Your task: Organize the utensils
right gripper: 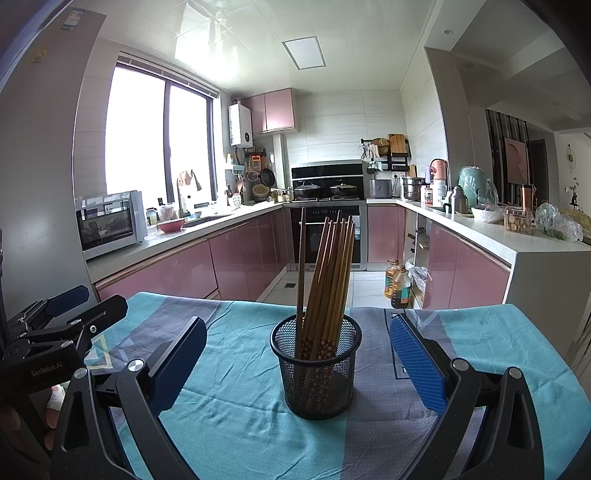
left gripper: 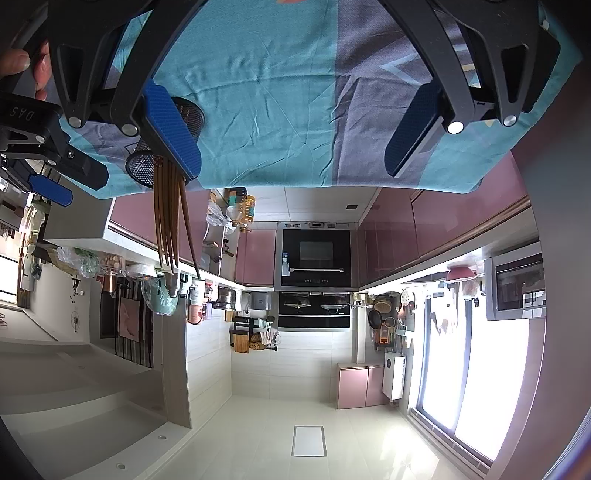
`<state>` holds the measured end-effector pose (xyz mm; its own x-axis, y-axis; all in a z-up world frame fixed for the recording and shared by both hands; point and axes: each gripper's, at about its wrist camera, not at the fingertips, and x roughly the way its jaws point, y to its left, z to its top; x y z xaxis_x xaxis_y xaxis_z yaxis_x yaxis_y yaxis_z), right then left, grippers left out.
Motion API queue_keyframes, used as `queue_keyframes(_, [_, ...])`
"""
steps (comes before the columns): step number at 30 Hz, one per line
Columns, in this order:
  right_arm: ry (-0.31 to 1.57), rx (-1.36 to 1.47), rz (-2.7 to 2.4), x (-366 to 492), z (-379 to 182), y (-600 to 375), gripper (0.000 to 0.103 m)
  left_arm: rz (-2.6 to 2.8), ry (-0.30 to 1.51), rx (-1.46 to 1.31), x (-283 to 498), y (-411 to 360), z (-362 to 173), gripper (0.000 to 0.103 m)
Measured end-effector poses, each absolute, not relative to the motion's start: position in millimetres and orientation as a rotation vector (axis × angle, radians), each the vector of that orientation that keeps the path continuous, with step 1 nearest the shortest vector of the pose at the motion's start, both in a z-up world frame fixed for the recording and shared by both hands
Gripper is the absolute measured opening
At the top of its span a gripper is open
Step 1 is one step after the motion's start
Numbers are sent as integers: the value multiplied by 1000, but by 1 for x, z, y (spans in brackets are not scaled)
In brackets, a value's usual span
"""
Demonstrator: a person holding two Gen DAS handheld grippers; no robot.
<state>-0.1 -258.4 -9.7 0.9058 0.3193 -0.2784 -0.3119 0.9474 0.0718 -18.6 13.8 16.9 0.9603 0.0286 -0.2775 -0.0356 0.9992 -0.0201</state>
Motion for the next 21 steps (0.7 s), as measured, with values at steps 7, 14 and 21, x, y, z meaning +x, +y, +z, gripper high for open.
queue_keyframes(7, [293,25,328,-1,-10,-259,96,19,282,-14,-17,10,14,98])
queue_keyframes(14, [306,27,312,0,-15,-266,96,16,316,-13,-13,14,5,98])
queue_keyframes(21, [477,38,210,30,-43,-307,96,2,433,-31,9,25,-14,98])
